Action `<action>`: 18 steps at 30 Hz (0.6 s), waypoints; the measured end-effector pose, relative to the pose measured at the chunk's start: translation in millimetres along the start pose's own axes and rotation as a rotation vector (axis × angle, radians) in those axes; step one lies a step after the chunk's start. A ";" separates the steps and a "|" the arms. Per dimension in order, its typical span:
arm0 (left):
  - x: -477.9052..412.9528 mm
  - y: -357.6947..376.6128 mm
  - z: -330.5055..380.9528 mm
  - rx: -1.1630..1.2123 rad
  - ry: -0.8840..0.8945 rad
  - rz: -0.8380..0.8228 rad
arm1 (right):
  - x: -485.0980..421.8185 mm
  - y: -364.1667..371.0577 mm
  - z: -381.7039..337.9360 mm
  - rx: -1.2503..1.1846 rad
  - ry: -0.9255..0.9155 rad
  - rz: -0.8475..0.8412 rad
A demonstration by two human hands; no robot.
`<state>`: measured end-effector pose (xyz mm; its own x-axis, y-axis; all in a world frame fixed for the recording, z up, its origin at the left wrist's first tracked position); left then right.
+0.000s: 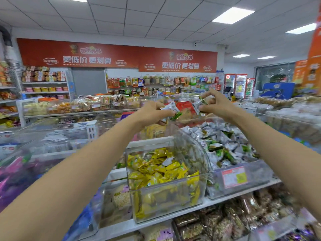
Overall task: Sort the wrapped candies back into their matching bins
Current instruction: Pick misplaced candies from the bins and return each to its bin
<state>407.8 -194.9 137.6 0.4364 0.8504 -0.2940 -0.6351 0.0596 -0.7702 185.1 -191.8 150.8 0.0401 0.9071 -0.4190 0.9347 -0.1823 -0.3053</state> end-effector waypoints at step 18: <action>-21.4 54.6 34.5 -0.266 0.069 -0.026 | 18.8 28.0 43.1 0.300 -0.087 -0.324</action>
<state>341.8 -191.8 121.4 0.4987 0.8121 -0.3030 -0.4374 -0.0660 -0.8968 196.7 -196.2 97.4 -0.2797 0.9025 -0.3276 0.7499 -0.0078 -0.6615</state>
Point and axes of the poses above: each hand's wrist, its own x-axis away from the middle knuckle, its own y-axis out of the palm, z = x × y, the point moved 8 cm from there along -x, towards the middle knuckle, and after that the axes turned 15 degrees about -x, right-handed, at the moved point
